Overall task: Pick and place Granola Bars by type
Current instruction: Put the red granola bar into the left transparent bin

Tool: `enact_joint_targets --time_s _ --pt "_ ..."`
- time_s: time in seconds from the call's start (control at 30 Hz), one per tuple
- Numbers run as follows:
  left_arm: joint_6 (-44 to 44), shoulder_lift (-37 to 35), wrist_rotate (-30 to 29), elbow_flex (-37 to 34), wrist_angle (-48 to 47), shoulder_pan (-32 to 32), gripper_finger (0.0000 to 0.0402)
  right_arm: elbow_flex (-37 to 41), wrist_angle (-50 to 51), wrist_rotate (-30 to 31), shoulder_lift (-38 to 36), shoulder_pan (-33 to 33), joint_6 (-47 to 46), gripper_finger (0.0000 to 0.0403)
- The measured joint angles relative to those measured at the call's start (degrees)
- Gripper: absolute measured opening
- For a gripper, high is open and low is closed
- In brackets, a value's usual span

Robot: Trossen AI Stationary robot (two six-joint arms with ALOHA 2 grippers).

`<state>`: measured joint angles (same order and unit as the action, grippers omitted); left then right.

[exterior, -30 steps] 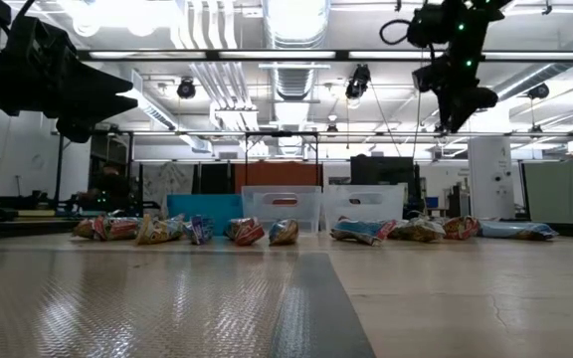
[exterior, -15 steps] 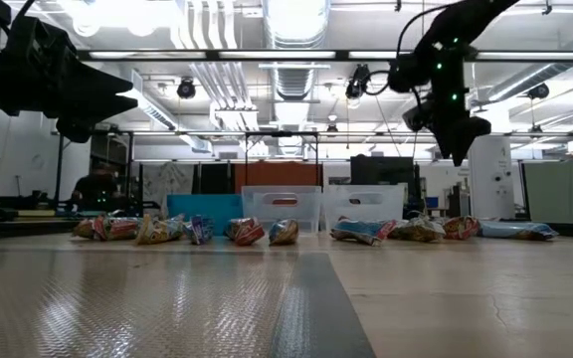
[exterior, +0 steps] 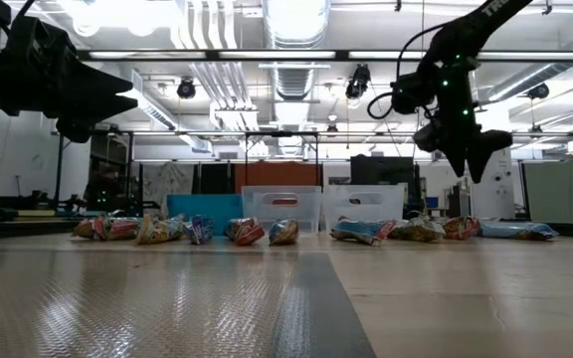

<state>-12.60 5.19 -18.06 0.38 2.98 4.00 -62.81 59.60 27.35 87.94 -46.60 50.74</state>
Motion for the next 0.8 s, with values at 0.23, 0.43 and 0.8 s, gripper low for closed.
enact_joint_targets --time_s 0.23,0.43,0.8 --pt "-0.02 0.00 0.00 0.00 0.00 0.00 0.0159 2.68 -1.25 0.02 -4.30 0.89 2.42 0.0224" --pt "0.00 0.00 0.00 0.00 0.00 0.01 0.0159 4.29 -3.64 0.24 -6.26 1.12 5.22 0.0224" --pt "0.00 -0.01 0.01 0.00 -0.01 0.01 0.0159 10.02 -13.28 4.35 -6.14 2.90 8.32 0.0224"
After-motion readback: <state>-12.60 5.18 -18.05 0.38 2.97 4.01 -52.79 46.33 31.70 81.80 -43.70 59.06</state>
